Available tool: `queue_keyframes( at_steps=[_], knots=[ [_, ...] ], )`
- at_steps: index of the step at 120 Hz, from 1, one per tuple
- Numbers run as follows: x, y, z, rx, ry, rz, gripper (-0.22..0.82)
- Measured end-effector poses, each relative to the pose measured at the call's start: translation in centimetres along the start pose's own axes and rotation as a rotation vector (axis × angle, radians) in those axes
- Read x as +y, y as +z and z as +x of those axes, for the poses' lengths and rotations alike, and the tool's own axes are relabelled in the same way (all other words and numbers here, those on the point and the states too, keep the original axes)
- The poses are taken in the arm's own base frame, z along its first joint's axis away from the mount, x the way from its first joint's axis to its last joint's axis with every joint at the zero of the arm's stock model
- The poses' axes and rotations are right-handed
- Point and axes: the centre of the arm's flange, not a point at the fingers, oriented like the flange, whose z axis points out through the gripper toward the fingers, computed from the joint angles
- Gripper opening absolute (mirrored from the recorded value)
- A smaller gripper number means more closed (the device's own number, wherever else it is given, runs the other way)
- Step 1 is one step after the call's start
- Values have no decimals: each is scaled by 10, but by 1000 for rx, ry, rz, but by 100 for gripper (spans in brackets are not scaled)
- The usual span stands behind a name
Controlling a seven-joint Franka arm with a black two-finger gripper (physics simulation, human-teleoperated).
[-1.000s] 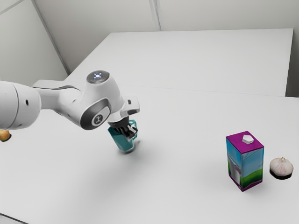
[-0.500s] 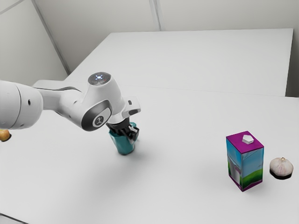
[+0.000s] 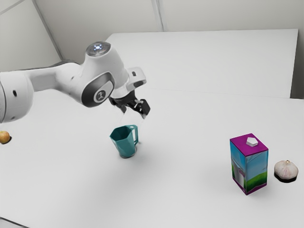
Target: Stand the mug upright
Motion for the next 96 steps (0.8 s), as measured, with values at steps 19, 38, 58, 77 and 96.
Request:
queue_keyframes(
  at_steps=[19, 38, 58, 77, 96],
  knots=[
    [13, -61, 47, -21, 4, -53, 58],
    [-11, -109, 42, -81, 6, -113, 59],
    [-105, -134, 57, -113, -83, -112, 60],
    [-201, -153, 30, -157, -195, -97, 60],
    [-238, -158, 10, -199, -219, -97, 60]
  ],
)
